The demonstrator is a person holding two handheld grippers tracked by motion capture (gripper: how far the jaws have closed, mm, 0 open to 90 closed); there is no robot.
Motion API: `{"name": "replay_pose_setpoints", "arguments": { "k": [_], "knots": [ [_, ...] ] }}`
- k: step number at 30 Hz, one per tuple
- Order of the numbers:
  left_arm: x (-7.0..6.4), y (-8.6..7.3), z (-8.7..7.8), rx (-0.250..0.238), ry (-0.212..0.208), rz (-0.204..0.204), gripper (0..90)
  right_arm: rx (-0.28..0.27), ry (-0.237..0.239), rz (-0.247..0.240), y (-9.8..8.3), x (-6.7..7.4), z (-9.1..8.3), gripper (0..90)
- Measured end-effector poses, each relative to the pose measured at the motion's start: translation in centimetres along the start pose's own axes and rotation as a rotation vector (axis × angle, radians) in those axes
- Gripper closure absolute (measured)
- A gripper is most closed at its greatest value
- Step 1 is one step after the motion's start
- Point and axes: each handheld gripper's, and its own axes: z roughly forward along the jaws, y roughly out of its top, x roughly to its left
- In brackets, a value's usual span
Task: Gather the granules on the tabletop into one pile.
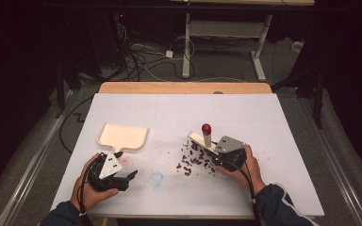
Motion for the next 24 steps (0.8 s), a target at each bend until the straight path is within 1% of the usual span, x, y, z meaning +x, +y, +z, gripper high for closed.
{"name": "replay_pose_setpoints", "arguments": {
  "k": [2, 3, 8, 9, 10, 11, 12, 14, 16, 17, 18, 19, 20, 21, 22, 24],
  "knots": [
    [0.0, 0.0, 0.0, -0.002, 0.000, -0.003, 19.5, -0.004, 0.001, -0.006, 0.1, 0.1, -0.2, 67.3],
    [0.0, 0.0, 0.0, -0.004, -0.001, -0.007, 19.5, -0.009, 0.002, 0.000, 0.2, 0.0, -0.4, 67.2],
    [0.1, 0.0, 0.0, -0.003, -0.005, -0.007, 19.5, -0.032, -0.016, 0.012, 0.9, -1.3, -0.7, 67.3],
    [0.1, -0.1, 0.0, -0.002, -0.006, -0.008, 19.5, -0.045, -0.030, 0.016, 1.4, -1.9, -0.5, 67.2],
    [0.1, -0.1, 0.1, -0.001, -0.007, -0.007, 19.5, -0.045, -0.030, 0.016, 1.4, -1.9, -0.5, 67.2],
    [0.1, -0.1, 0.1, -0.001, -0.007, -0.010, 19.5, -0.051, -0.028, 0.020, 1.6, -2.3, -0.2, 67.2],
    [0.1, -0.1, 0.2, -0.001, -0.010, -0.013, 19.5, -0.056, -0.025, 0.016, 1.9, -2.6, 0.2, 67.3],
    [0.1, 0.0, 0.3, 0.002, -0.013, -0.010, 19.5, -0.066, -0.030, -0.005, 2.3, -3.0, 1.3, 67.2],
    [0.1, 0.0, 0.3, 0.000, -0.013, -0.002, 19.5, -0.050, -0.046, -0.029, 2.7, -3.3, 2.8, 67.2],
    [0.1, 0.0, 0.4, 0.001, -0.014, 0.000, 19.5, -0.045, -0.044, -0.040, 2.8, -3.4, 3.7, 67.2],
    [0.1, -0.1, 0.4, 0.007, -0.021, -0.008, 19.5, -0.034, -0.046, -0.050, 2.9, -3.4, 4.4, 67.2],
    [0.1, -0.1, 0.5, 0.004, -0.016, 0.001, 19.5, -0.027, -0.055, -0.071, 3.0, -3.4, 5.2, 67.2],
    [0.2, -0.1, 0.5, 0.007, -0.018, 0.001, 19.5, -0.023, -0.060, -0.084, 3.0, -3.4, 5.8, 67.3],
    [0.2, -0.1, 0.5, 0.007, -0.021, 0.000, 19.5, -0.026, -0.051, -0.079, 3.0, -3.4, 6.2, 67.2],
    [0.2, -0.1, 0.5, 0.010, -0.022, 0.000, 19.5, -0.038, -0.030, -0.078, 3.0, -3.4, 6.5, 67.3],
    [0.1, -0.2, 0.6, 0.015, -0.026, 0.002, 19.5, -0.034, -0.012, -0.090, 3.1, -3.1, 6.6, 67.2]
  ]
}}
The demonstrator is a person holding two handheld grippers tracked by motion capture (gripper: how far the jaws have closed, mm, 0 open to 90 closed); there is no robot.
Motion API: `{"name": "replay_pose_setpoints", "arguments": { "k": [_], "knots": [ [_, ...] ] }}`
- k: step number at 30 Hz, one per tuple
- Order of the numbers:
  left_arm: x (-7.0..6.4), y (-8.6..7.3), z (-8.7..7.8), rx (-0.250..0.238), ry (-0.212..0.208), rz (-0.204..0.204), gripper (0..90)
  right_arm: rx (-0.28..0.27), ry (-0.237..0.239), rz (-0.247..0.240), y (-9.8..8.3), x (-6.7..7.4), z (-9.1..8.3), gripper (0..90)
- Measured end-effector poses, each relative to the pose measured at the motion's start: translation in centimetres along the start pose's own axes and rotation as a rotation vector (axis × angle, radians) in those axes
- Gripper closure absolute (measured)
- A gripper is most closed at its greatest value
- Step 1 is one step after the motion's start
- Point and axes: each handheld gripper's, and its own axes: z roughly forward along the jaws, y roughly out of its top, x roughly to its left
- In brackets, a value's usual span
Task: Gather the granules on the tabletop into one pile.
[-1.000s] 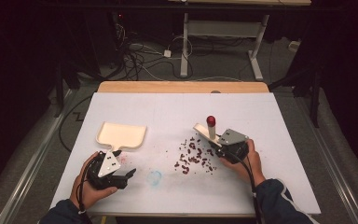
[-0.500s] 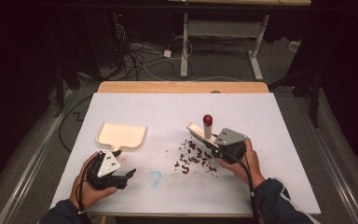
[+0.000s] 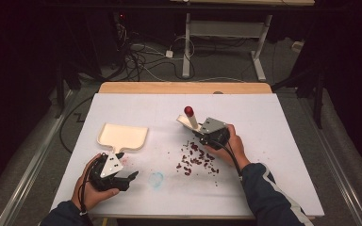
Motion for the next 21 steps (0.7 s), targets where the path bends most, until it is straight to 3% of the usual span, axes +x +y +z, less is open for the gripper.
{"name": "replay_pose_setpoints", "arguments": {
  "k": [6, 12, 17, 21],
  "knots": [
    [-0.1, -0.1, 0.0, 0.007, -0.002, 0.005, 19.5, -0.028, 0.117, -0.023, -0.6, 0.6, -1.1, 67.0],
    [-0.3, 0.0, 0.0, 0.015, -0.007, 0.018, 19.5, -0.058, 0.214, -0.093, -1.6, 2.1, -3.3, 66.5],
    [-0.4, 0.1, 0.1, 0.015, -0.009, 0.023, 19.5, -0.074, 0.223, -0.128, -2.0, 3.1, -4.9, 66.8],
    [-0.4, 0.3, 0.1, 0.013, -0.008, 0.023, 19.5, -0.092, 0.180, -0.126, -1.6, 2.9, -5.5, 67.1]
  ]
}}
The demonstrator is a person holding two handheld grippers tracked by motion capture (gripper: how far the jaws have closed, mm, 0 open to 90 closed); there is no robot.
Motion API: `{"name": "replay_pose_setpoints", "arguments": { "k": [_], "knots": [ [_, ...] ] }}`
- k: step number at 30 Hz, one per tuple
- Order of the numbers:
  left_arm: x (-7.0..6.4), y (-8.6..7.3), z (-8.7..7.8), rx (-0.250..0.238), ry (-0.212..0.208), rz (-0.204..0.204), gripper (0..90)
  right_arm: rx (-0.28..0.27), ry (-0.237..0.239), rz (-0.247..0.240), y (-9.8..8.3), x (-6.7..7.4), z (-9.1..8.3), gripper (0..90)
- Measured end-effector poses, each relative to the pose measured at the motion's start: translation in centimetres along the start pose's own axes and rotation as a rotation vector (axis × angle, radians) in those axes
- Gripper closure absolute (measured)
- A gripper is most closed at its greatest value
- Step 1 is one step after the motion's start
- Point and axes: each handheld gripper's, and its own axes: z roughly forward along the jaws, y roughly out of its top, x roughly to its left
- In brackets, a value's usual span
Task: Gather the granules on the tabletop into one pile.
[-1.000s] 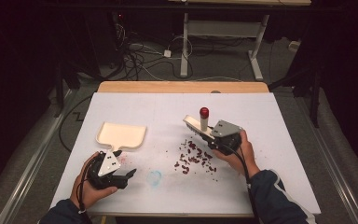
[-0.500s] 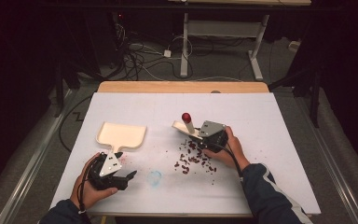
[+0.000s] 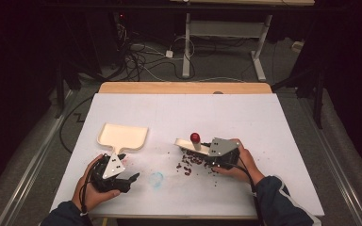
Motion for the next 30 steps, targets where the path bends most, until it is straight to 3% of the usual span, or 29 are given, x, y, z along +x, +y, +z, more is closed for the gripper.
{"name": "replay_pose_setpoints", "arguments": {
  "k": [8, 11, 14, 18, 21, 26, 30],
  "knots": [
    [0.0, 0.0, 0.1, 0.001, -0.005, -0.002, 19.5, -0.047, -0.057, 0.033, 1.5, -1.2, 0.2, 67.2],
    [0.0, 0.0, 0.2, 0.000, -0.007, -0.001, 19.5, -0.055, -0.051, 0.042, 2.2, -1.4, 1.5, 67.2],
    [0.1, 0.0, 0.1, -0.001, -0.006, -0.003, 19.5, -0.036, -0.043, 0.020, 3.2, -1.1, 3.2, 67.1],
    [0.1, -0.1, 0.1, 0.001, -0.010, -0.003, 19.5, 0.007, 0.001, -0.052, 3.9, -0.6, 5.3, 67.1],
    [0.0, -0.2, 0.0, -0.001, -0.010, -0.005, 19.5, 0.003, 0.053, -0.050, 3.9, -0.4, 6.1, 67.1],
    [0.1, -0.4, -0.1, 0.000, -0.010, -0.009, 19.5, -0.026, 0.137, -0.043, 3.4, -0.3, 5.7, 67.1],
    [0.0, -0.4, -0.2, 0.003, -0.011, -0.005, 19.5, -0.046, 0.187, -0.071, 2.7, 0.3, 4.6, 66.9]
  ]
}}
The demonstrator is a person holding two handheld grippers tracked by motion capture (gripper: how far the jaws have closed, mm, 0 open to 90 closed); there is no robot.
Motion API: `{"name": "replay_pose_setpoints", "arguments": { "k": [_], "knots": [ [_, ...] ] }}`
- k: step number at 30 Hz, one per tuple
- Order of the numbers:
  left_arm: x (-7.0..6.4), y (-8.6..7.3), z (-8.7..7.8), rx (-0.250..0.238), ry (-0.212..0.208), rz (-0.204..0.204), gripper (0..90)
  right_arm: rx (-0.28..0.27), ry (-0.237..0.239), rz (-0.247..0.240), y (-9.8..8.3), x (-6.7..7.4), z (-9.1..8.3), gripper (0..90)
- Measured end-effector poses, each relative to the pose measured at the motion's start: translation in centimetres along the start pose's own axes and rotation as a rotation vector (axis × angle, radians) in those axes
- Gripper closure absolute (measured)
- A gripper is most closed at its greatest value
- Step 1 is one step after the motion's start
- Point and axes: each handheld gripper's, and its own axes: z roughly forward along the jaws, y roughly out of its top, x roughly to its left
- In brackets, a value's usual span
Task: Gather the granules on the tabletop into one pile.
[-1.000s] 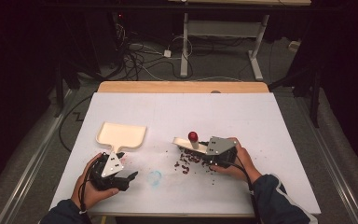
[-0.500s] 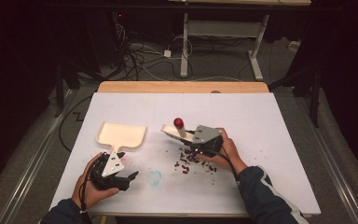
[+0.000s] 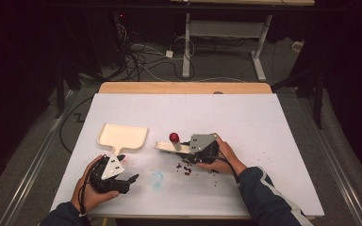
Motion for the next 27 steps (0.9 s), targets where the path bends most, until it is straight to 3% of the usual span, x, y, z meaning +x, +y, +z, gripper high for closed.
{"name": "replay_pose_setpoints", "arguments": {
  "k": [7, 13, 17, 19, 21, 27],
  "knots": [
    [-0.1, 0.1, 0.1, 0.005, 0.001, 0.003, 19.5, -0.039, 0.046, -0.011, -1.2, 0.9, -2.4, 67.0],
    [-0.1, 0.2, 0.1, 0.003, 0.002, 0.007, 19.5, -0.058, -0.036, 0.008, -1.1, 0.8, -3.7, 67.1],
    [-0.1, 0.2, 0.0, -0.002, 0.005, 0.006, 19.5, -0.082, -0.127, 0.078, -0.1, 1.0, -5.1, 67.1],
    [0.0, 0.1, -0.1, -0.005, 0.007, 0.003, 19.5, -0.124, -0.131, 0.170, 0.6, 1.5, -6.2, 67.1],
    [0.0, 0.1, -0.2, -0.009, 0.010, 0.001, 19.5, -0.155, -0.113, 0.245, 1.3, 2.5, -6.9, 67.1],
    [0.2, 0.1, -0.7, -0.030, 0.026, -0.008, 19.5, -0.136, -0.016, 0.397, 2.2, 6.5, -6.5, 67.1]
  ]
}}
